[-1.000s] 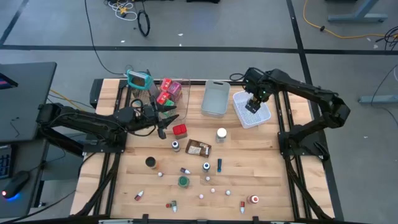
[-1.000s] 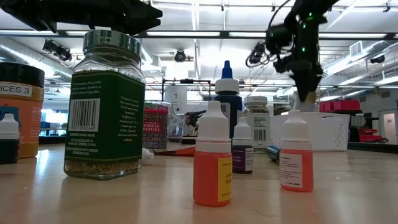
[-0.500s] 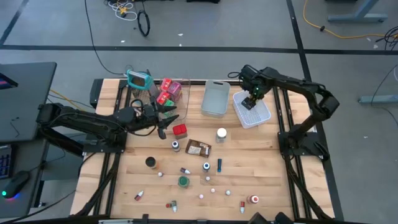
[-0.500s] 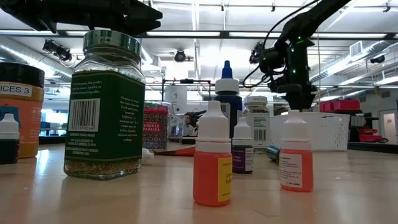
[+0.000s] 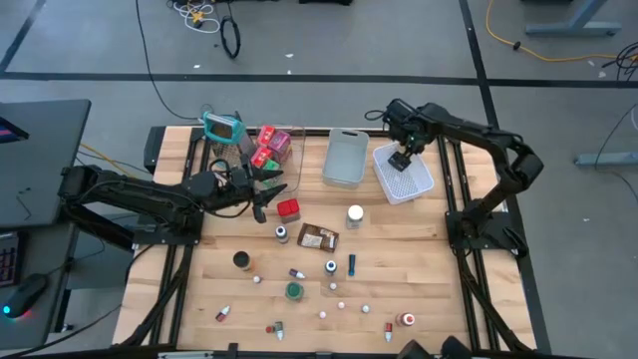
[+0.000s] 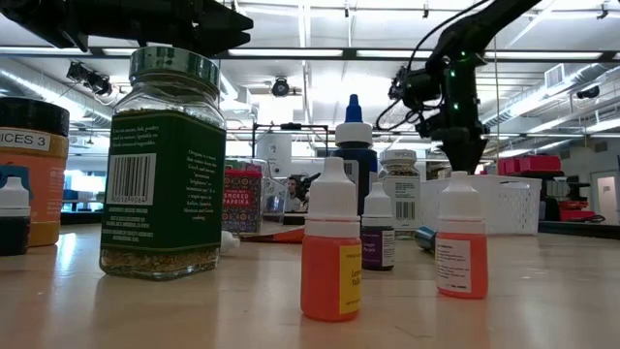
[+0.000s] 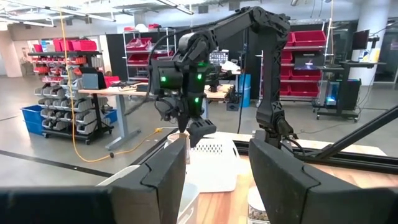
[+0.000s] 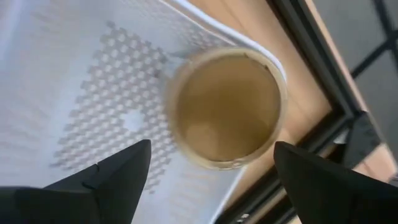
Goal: Pick & Place Kitchen Items
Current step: Put the white spice bottle into the white bin
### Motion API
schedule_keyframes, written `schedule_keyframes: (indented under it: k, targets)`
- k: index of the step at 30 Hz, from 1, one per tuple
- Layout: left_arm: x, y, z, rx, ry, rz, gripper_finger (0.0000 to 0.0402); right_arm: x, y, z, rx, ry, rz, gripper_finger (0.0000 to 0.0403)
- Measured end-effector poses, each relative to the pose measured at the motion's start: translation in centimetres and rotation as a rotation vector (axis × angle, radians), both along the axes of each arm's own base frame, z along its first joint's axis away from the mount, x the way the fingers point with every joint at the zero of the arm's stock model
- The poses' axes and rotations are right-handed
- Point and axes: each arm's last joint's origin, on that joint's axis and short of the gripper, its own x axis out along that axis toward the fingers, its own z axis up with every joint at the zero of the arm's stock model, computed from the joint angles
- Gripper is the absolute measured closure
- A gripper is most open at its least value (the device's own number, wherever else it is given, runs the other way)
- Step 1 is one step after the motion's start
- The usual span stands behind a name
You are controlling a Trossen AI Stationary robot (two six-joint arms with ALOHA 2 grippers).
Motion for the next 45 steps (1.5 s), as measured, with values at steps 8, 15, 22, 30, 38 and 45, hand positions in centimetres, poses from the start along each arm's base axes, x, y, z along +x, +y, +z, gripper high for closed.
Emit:
schedule_keyframes:
  k: [8, 15, 22, 30, 38, 45]
  targets:
    - [0.0, 0.0, 0.0, -0.009, -0.003, -0.001, 0.0219, 0.8, 0.6, 2.8, 0.108, -0.133, -0.1, 0.0053]
    - [0.0, 0.0, -0.1, -0.034, 0.002, -0.004, 0.0219, 3.0, 3.0, 3.8, 0.256, -0.328, 0.031, 0.0053]
    - [0.1, 0.0, -0.5, -0.055, 0.03, -0.006, 0.0219, 5.4, 6.0, 3.8, 0.216, -0.314, 0.205, 0.0053]
    - [0.1, 0.0, -0.5, -0.106, 0.019, -0.019, 0.0219, 8.9, 11.1, 4.1, 0.135, -0.398, 0.448, 0.0053]
    - [0.1, -0.1, -1.1, -0.097, 0.085, -0.032, 0.0219, 10.0, 17.8, 4.0, 0.121, -0.347, 0.629, 0.0053]
    - [0.1, -0.2, -1.4, -0.122, 0.11, -0.037, 0.0219, 10.5, 21.9, 1.7, -0.045, -0.424, 0.804, 0.0053]
